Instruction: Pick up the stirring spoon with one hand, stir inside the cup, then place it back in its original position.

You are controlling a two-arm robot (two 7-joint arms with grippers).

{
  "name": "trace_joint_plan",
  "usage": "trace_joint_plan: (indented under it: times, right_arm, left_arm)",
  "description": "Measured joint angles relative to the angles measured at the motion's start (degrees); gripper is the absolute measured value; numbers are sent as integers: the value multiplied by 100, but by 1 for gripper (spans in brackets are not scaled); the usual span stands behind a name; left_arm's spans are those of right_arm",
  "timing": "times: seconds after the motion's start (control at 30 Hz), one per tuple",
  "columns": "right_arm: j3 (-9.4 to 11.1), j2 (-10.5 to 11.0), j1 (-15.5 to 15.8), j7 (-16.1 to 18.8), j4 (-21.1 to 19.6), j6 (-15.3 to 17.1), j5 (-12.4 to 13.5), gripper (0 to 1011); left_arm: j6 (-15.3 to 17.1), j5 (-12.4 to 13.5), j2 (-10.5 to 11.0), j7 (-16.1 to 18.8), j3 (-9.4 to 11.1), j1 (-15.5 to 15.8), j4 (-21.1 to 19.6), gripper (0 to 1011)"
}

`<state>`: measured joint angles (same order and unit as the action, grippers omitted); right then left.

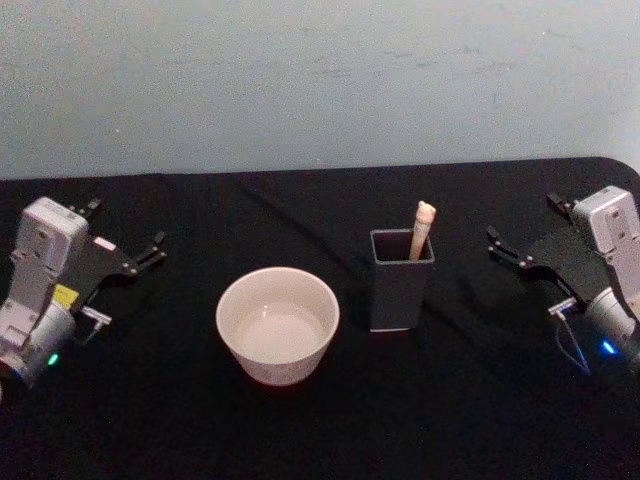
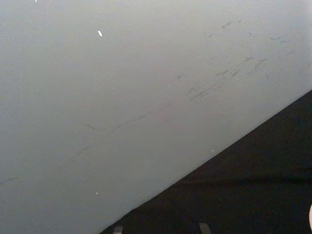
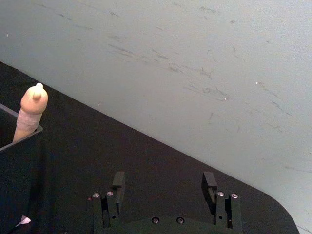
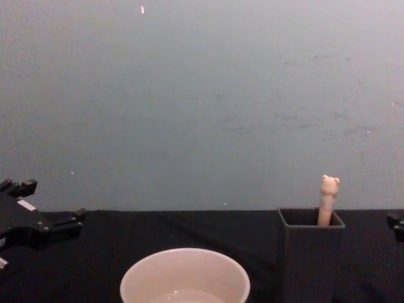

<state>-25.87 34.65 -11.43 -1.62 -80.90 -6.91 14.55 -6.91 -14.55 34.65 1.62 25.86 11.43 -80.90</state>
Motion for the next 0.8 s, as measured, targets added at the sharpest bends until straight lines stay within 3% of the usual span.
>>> trace_joint_plan:
  times: [0.8]
  right_arm:
    - [0,0,0,0,0,1,0,1002]
  left_arm:
    - [0,0,0,0,0,0,0,1001]
